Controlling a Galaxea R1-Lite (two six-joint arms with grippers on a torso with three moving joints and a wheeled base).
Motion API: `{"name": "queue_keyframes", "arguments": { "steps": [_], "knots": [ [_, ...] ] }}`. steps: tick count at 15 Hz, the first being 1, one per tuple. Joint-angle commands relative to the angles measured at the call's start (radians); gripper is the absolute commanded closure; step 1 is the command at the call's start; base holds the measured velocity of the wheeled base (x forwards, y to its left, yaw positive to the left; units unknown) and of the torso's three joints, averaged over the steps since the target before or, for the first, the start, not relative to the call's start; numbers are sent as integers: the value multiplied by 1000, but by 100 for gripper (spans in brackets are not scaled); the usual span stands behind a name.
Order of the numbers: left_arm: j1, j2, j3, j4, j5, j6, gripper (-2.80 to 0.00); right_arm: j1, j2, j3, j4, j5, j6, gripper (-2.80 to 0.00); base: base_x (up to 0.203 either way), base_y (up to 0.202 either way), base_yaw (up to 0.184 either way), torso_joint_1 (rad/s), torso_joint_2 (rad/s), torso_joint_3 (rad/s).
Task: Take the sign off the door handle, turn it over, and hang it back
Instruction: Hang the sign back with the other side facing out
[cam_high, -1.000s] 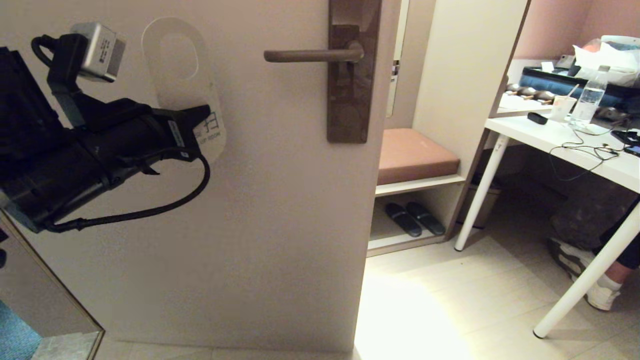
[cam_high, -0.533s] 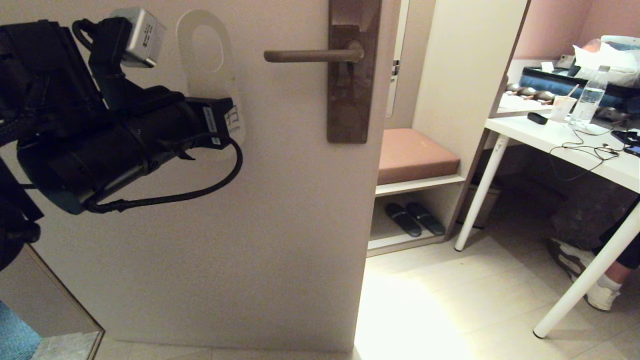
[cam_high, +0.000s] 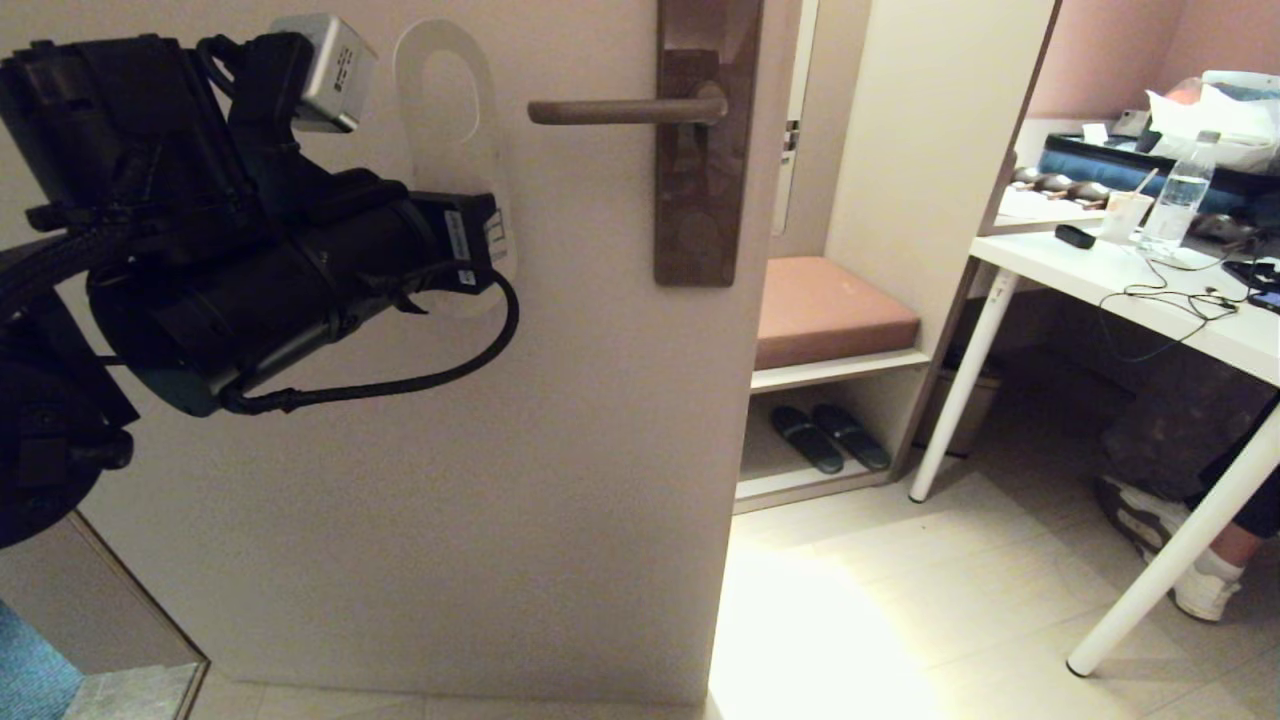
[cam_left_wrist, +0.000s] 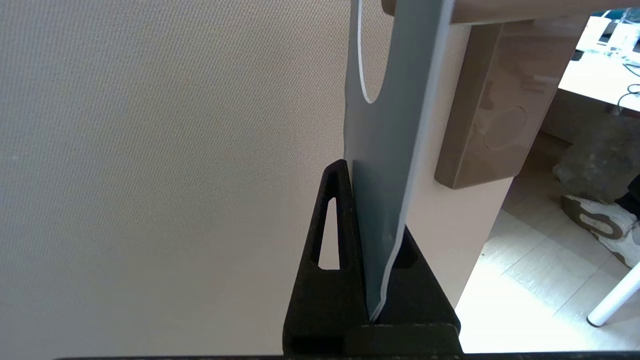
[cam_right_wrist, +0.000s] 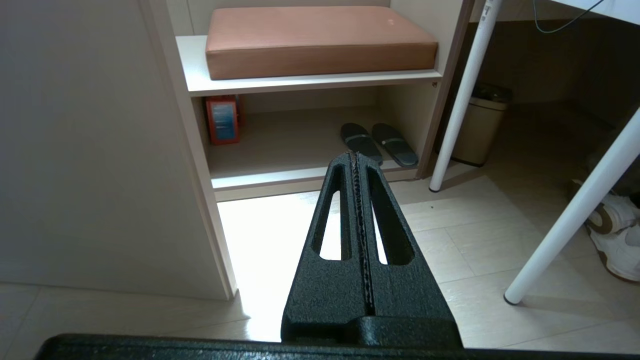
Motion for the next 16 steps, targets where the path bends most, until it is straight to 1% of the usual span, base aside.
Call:
{"name": "queue_keyframes", "arguments": {
  "steps": [1,9,16],
  "knots": [
    [-3,10,-12,-4,-2,0,0,0,0,0,0,1,0,0,0,0,0,0,0,0],
    [-27,50,-67,13,-1,0,0,0,0,0,0,1,0,0,0,0,0,0,0,0],
    [-47,75,-72,13,-3,0,0,0,0,0,0,1,0,0,0,0,0,0,0,0]
  ]
}}
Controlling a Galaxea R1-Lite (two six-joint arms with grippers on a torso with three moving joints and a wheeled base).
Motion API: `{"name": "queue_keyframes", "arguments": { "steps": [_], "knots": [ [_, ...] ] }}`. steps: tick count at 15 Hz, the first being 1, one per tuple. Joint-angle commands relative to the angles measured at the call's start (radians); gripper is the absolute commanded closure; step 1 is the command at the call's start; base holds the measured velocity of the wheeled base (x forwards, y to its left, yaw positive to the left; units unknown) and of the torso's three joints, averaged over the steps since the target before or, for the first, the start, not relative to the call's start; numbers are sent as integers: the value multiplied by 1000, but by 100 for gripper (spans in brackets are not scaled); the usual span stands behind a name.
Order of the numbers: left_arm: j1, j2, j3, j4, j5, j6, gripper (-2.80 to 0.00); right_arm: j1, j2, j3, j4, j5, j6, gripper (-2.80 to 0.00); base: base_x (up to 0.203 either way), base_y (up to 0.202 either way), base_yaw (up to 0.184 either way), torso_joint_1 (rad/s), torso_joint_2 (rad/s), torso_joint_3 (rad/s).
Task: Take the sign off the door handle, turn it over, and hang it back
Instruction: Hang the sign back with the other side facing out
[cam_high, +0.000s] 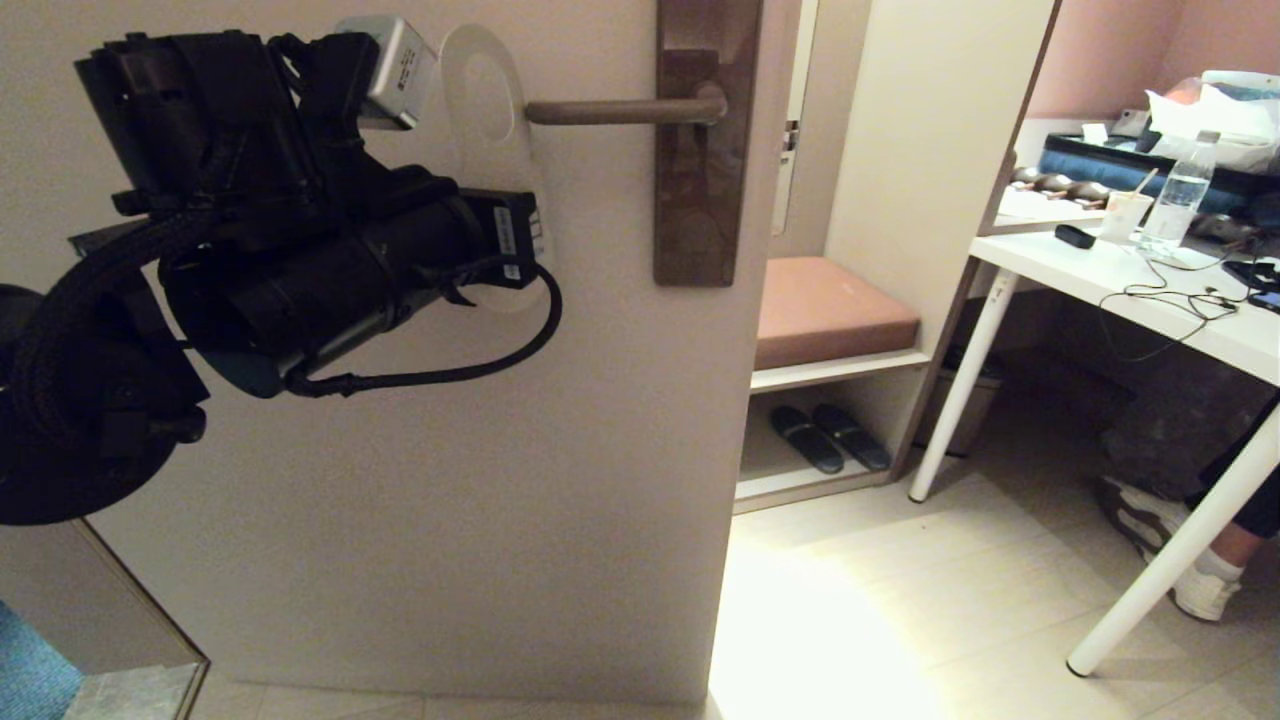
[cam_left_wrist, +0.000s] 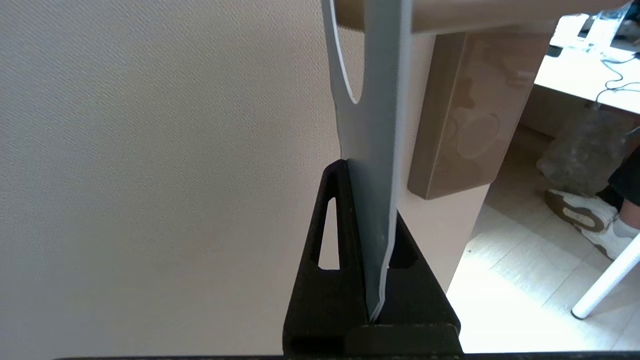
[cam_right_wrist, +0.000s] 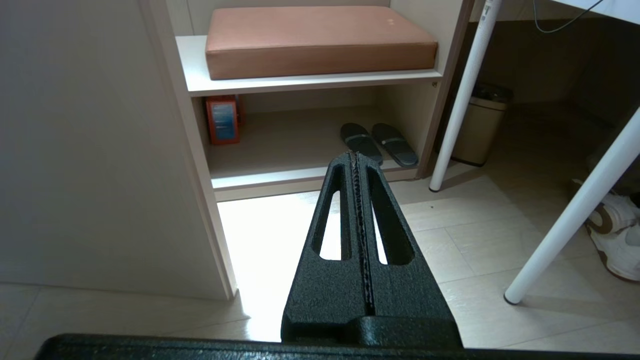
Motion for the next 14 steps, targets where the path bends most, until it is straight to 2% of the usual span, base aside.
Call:
{"name": "queue_keyframes", "arguments": {
  "steps": [1,14],
  "knots": [
    [-12,11,-2,-4,1,0,0,0,0,0,0,1,0,0,0,0,0,0,0,0],
    [-10,56,-53,-4,-4,-6,0,0,0,0,0,1,0,0,0,0,0,0,0,0]
  ]
}}
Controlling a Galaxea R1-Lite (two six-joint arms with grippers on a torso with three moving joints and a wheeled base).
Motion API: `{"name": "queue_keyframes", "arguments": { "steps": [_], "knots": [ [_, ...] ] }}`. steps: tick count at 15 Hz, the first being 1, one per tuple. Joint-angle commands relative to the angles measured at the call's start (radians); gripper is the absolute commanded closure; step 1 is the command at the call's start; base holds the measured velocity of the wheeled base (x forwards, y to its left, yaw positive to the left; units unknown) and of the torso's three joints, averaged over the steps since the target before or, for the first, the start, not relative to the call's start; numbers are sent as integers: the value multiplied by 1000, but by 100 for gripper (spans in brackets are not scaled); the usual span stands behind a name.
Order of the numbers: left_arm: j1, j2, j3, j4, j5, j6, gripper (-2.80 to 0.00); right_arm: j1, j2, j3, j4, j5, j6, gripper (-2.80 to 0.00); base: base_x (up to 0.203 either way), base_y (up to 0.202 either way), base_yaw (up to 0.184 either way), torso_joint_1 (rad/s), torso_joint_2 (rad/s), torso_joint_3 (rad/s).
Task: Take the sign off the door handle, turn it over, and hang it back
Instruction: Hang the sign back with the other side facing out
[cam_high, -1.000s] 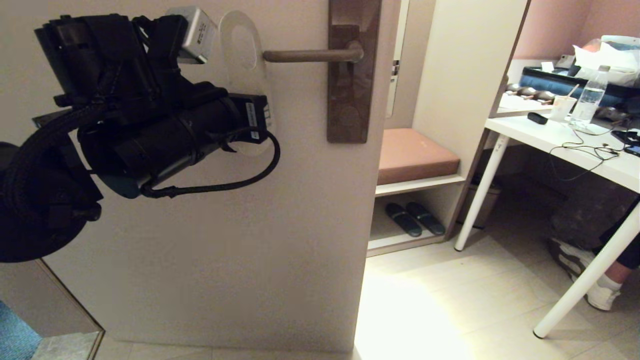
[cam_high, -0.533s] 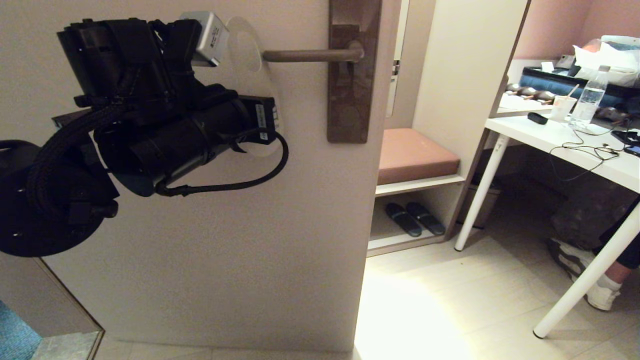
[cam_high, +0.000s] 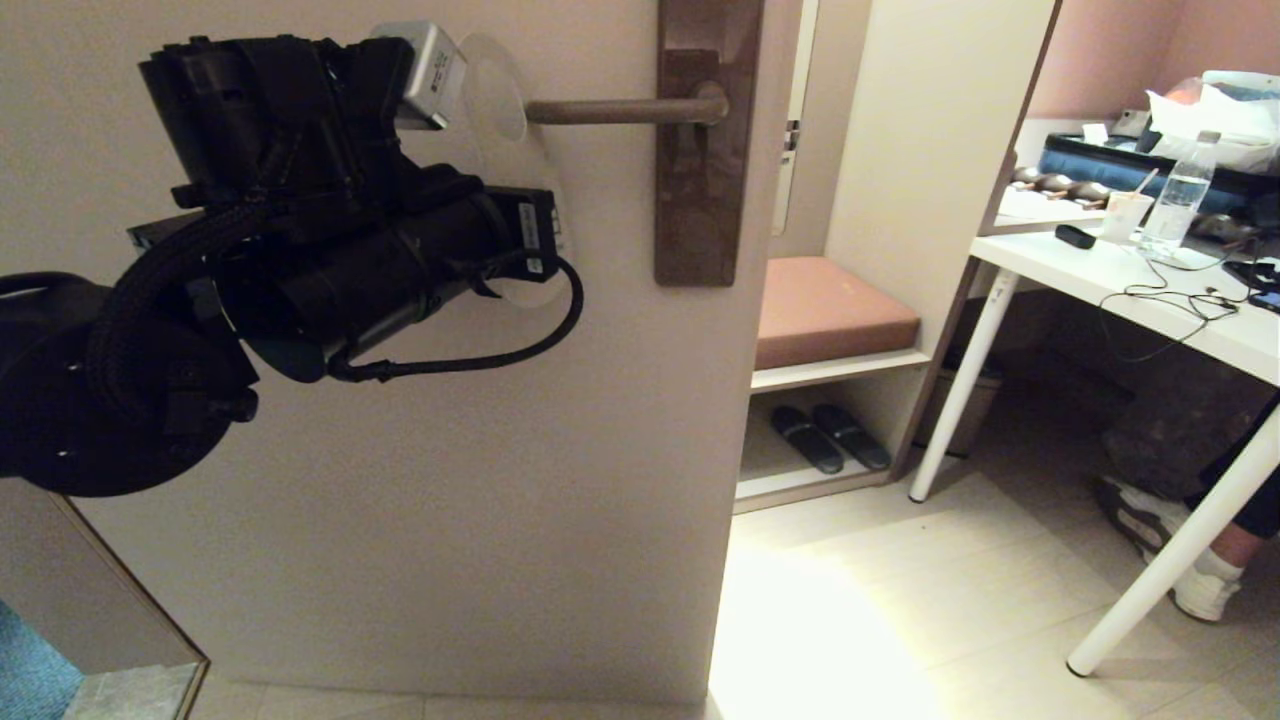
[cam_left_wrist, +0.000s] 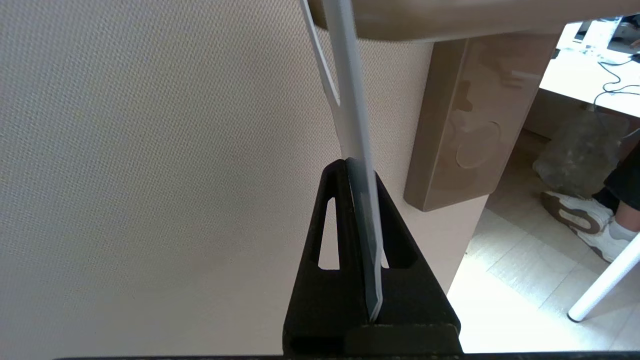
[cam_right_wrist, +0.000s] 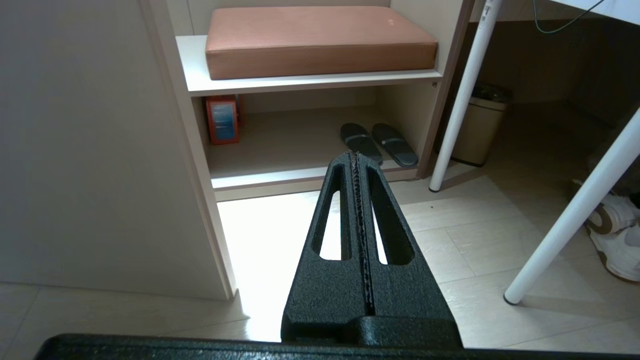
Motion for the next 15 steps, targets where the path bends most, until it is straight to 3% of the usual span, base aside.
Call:
{"name": "queue_keyframes", "arguments": {
  "steps": [1,15],
  "knots": [
    [0,7,-3,-4,0,-2,0,0,0,0,0,1,0,0,0,0,0,0,0,0],
    [0,52,-37,-5,3,-2,0,0,0,0,0,1,0,0,0,0,0,0,0,0]
  ]
}}
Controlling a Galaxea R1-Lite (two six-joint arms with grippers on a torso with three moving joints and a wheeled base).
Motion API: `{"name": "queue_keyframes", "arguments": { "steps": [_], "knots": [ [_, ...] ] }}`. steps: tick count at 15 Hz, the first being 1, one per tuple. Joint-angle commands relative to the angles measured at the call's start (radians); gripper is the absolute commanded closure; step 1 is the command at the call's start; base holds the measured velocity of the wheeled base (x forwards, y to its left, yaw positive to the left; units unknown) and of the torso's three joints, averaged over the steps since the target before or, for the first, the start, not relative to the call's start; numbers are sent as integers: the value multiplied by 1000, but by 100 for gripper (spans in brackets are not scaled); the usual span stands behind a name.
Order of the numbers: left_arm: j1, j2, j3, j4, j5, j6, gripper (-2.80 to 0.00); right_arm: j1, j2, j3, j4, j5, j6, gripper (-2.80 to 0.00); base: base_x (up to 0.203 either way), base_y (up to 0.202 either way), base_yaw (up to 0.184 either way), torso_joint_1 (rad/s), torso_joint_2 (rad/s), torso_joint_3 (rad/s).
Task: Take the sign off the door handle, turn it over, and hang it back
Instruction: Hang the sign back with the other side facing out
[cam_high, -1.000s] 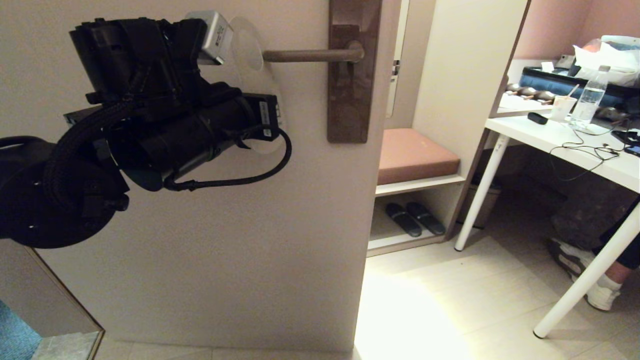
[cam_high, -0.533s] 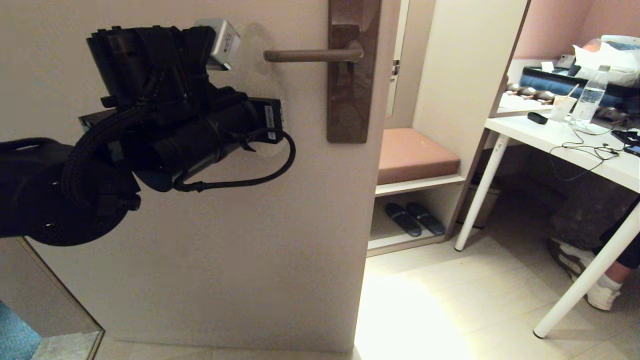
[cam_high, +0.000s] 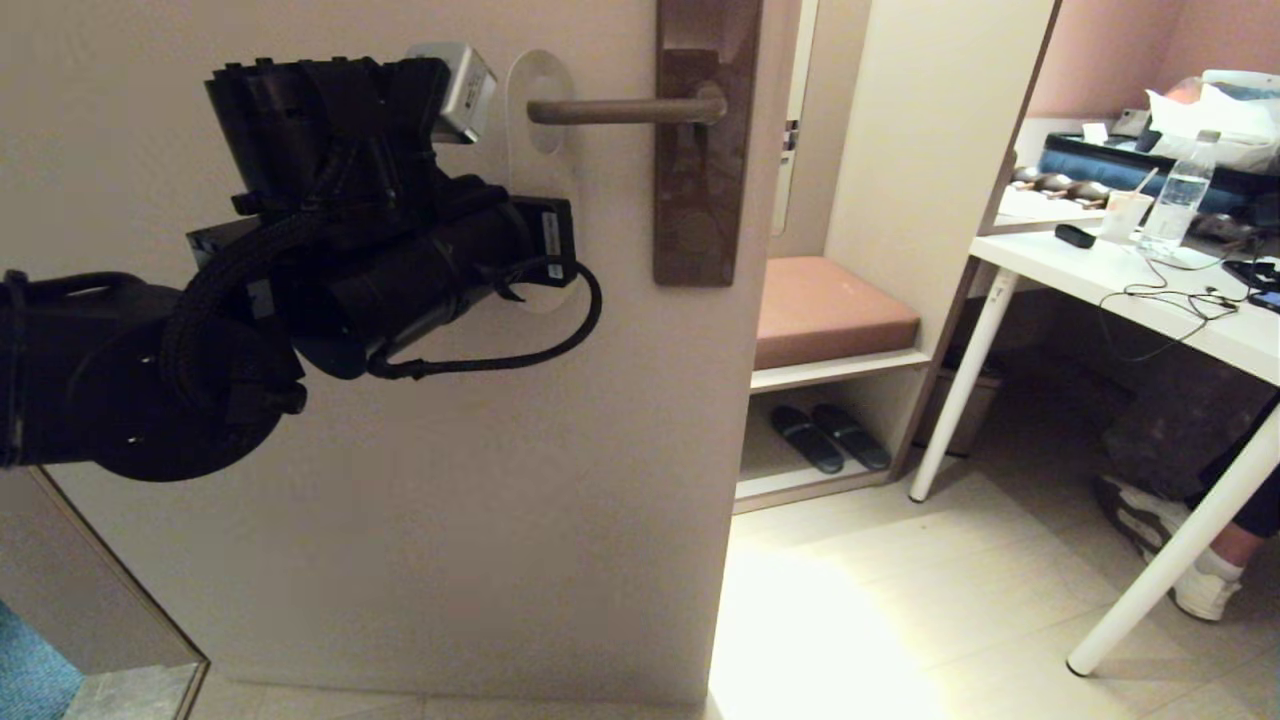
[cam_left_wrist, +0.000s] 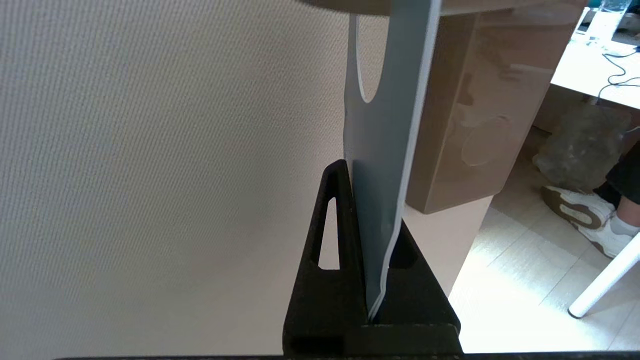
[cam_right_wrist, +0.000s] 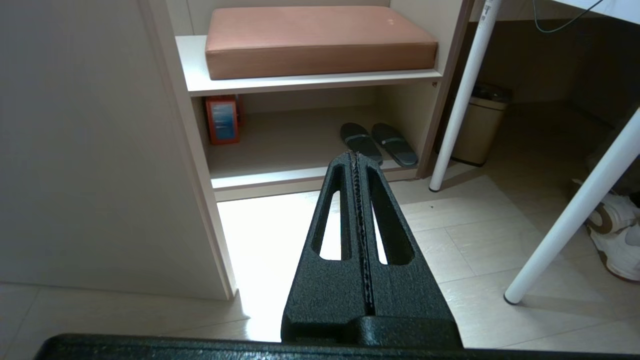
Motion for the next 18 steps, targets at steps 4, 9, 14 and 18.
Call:
{"name": "queue_keyframes", "arguments": {
  "steps": [4,9,14,18],
  "knots": [
    [-33,-8,1,-3,6,2,0,0,0,0,0,0,0,0,0,0,0,0,0,0],
    [-92,-9,2,-3,8,2,0,0,0,0,0,0,0,0,0,0,0,0,0,0],
    [-136,-3,4,-3,6,2,0,0,0,0,0,0,0,0,0,0,0,0,0,0],
    [-151,10,1,-3,6,2,0,0,0,0,0,0,0,0,0,0,0,0,0,0]
  ]
}}
